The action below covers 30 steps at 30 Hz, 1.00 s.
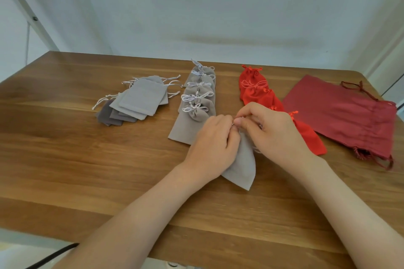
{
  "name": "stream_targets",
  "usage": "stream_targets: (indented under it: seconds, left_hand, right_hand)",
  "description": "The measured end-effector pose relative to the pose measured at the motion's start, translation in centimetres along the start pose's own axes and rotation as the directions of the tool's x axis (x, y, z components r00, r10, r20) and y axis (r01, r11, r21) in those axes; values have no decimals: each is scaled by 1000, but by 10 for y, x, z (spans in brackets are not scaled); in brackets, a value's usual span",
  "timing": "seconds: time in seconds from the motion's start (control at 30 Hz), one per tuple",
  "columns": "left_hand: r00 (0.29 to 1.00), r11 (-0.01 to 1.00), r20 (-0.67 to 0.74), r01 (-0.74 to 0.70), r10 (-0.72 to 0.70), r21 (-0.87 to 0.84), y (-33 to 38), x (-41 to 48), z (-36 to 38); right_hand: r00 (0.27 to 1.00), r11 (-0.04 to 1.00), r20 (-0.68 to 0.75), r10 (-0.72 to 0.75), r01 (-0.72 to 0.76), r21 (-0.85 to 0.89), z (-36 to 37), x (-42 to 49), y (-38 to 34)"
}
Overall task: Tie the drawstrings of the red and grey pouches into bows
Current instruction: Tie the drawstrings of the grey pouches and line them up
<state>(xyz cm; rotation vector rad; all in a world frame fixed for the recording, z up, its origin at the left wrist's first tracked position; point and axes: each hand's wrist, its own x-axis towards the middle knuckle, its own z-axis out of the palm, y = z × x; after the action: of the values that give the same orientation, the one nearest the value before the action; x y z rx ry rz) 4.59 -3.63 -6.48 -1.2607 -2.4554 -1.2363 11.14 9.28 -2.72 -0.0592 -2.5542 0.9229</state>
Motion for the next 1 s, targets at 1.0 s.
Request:
stream_targets:
  seconds: [1.0]
  left_hand:
    - [992,966,-88,-70,95,249,-4,-1,7]
  right_hand:
    - [996,995,28,-88,89,-46,4,-1,9]
